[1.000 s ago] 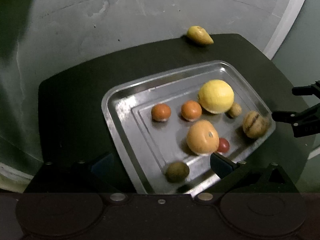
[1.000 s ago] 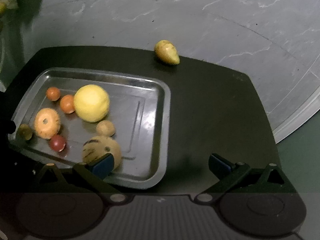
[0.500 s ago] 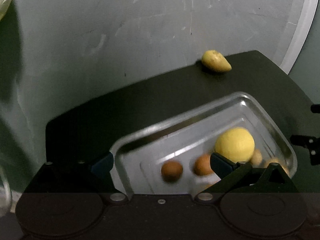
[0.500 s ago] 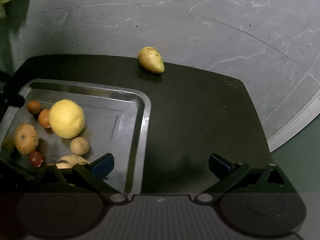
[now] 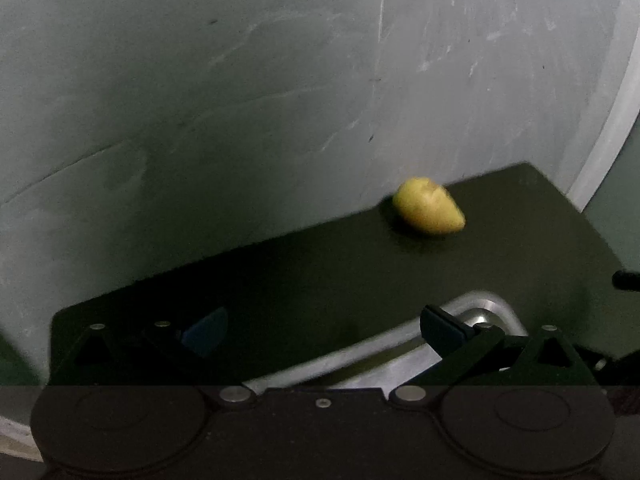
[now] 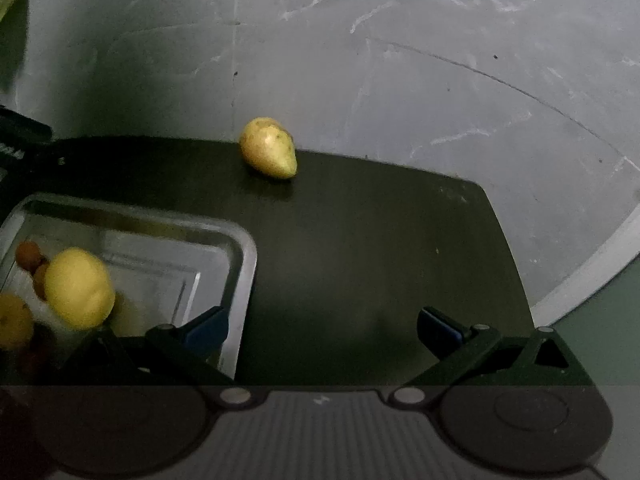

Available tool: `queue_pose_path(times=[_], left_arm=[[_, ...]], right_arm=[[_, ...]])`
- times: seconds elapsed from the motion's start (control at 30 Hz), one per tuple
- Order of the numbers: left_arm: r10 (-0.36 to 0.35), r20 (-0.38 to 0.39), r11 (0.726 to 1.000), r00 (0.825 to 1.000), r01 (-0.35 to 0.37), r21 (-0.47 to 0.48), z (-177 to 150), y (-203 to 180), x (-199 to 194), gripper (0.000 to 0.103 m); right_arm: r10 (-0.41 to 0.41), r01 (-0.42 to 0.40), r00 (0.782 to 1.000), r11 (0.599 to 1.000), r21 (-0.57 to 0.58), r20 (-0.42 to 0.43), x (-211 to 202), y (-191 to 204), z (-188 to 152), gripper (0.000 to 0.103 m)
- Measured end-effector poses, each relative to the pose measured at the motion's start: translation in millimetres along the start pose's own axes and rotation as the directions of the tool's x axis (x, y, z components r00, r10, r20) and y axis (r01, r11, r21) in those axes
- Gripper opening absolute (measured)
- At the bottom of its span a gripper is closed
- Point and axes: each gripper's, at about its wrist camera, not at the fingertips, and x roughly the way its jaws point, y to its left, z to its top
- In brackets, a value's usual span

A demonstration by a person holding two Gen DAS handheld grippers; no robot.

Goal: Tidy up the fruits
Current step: 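Withdraw both tools from the tray toward the yellow pear, then close the right tool around the yellow pear on the table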

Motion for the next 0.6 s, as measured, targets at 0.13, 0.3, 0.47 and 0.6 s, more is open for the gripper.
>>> queue_pose_path(times=[0.13, 0.3, 0.47, 0.6], left_arm=[[-0.018, 0.015, 0.998, 1.0, 0.019, -0.055, 20, -14, 18, 0.102], [-0.062, 0.015, 0.99, 0.998, 0.063, -0.126, 40, -29, 42, 0.102], [-0.07, 0.01, 0.991, 0.997, 0.071, -0.117, 55, -45, 62, 0.102], [-0.059, 0.009, 0.989, 0.998, 0.06, -0.133, 62, -44, 71, 0.102]], right_arm=[[0.031, -0.03, 0.999, 0.999, -0.021, 0.03, 18, -3, 15, 0.103], [0.066, -0.063, 0.996, 0.996, -0.058, 0.063, 39, -8, 32, 0.103], [0.111, -0.103, 0.988, 0.992, -0.075, 0.108, 59, -14, 46, 0.103], [0.157, -0.148, 0.975, 0.986, -0.073, 0.154, 78, -14, 61, 0.103]])
